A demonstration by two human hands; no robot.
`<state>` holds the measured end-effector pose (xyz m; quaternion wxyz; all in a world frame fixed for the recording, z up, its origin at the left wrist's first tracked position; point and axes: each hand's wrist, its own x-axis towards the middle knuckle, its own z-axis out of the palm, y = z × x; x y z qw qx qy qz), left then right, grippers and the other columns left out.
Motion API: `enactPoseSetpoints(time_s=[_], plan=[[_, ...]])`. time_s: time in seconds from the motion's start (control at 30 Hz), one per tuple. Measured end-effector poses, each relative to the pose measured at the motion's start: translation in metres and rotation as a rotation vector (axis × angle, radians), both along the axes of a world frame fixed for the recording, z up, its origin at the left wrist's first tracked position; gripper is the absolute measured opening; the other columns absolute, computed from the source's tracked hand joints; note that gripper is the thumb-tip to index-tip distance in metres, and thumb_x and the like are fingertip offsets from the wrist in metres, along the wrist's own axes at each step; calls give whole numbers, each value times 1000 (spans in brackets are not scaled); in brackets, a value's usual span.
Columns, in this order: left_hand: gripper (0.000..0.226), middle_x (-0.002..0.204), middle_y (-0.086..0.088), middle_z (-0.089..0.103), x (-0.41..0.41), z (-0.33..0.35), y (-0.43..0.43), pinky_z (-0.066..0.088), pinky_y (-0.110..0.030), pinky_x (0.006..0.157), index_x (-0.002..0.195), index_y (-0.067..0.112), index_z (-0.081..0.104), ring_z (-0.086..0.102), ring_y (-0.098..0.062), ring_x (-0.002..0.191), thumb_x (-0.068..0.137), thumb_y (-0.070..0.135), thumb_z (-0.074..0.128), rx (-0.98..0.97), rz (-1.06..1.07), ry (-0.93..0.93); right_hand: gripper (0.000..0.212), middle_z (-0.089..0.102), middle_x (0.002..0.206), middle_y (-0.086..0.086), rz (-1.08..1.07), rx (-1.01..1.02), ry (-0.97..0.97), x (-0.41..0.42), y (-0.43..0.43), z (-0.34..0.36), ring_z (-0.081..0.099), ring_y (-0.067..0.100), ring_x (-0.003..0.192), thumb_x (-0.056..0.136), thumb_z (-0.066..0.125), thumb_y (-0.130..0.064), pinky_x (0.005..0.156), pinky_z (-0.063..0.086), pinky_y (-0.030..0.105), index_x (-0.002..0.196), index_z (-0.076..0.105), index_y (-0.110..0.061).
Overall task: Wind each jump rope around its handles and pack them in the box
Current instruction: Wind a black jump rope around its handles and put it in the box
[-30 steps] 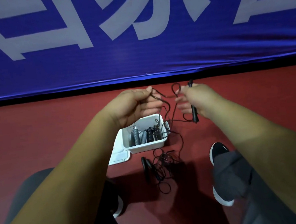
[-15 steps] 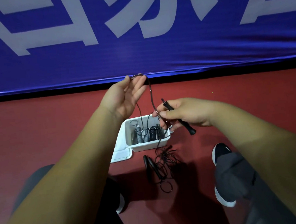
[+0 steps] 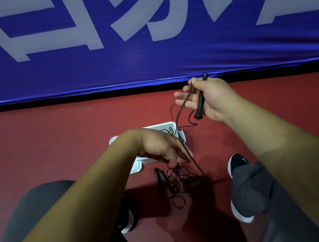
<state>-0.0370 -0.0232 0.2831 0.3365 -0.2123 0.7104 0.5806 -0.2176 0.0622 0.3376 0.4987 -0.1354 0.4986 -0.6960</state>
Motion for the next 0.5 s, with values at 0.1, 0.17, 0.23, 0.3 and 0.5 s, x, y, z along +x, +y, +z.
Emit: enactPoseSetpoints(time_s=[0.1,0.17,0.23,0.3,0.5], plan=[[36,126,14,72,-2,-6,2,43,-37,112,128,33,72,61,-6,123,92,26,73,0,-42,51,14,63,99,18,-100,-2,-28,-7,-2,-1,79,42,91,113,48,-10,70,66,51,121,51,0],[31,125,8,71,-3,-6,2,35,-47,123,123,30,74,60,-12,126,93,28,74,11,-10,85,13,64,101,19,-150,2,-25,-11,-1,-1,79,42,91,114,46,-11,73,67,52,121,51,0],[25,125,-4,69,-4,-3,4,32,-53,124,117,23,75,61,-20,126,92,23,74,29,31,143,12,63,102,20,-194,3,-25,-15,-1,-2,80,40,91,114,44,-11,75,67,52,117,50,-1],[19,132,-17,68,-5,2,6,35,-50,123,109,24,76,60,-31,131,92,14,73,57,31,205,12,62,102,20,-236,5,-36,-19,-1,-3,80,39,90,115,43,-11,77,67,52,112,49,-2],[17,131,-22,70,-4,13,1,59,-32,90,105,16,58,73,-27,110,99,3,67,180,70,145,17,62,103,17,-327,52,-59,-32,-3,-11,81,36,87,115,43,-12,78,67,52,124,49,1]])
